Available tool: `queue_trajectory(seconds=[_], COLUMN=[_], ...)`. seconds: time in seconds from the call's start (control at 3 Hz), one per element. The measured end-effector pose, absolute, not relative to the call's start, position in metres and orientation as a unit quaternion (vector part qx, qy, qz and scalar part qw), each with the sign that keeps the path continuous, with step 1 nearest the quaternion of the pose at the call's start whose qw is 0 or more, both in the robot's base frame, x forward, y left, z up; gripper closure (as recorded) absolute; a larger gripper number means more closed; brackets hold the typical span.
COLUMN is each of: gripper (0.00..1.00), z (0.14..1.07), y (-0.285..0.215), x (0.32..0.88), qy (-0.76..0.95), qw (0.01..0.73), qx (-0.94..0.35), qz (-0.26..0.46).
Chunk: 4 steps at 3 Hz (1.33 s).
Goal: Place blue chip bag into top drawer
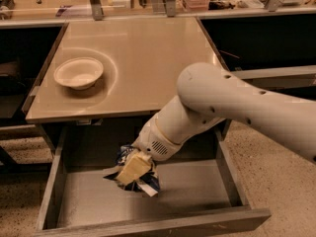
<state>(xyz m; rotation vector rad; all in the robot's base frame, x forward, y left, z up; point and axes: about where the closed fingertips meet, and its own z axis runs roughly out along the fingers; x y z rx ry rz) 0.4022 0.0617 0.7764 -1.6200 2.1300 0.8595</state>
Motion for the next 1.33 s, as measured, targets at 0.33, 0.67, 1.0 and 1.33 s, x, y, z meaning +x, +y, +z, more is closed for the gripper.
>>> queue_trajectory(seconds=[0.33, 0.67, 1.0, 1.33], gripper=[1.0, 1.0, 1.0, 1.0], z=[0.739, 0.707, 0.679, 0.658], y=[0.086, 0.101, 0.11, 0.112], x=[0.422, 0.432, 0.441, 0.45], qy=[0.738, 0.736, 0.741, 0.746], qw=[0.193, 0.206, 0.218, 0.225], qx=[-0.559, -0.548, -0.535, -0.525], qz=[0.325, 0.339, 0.343, 0.342])
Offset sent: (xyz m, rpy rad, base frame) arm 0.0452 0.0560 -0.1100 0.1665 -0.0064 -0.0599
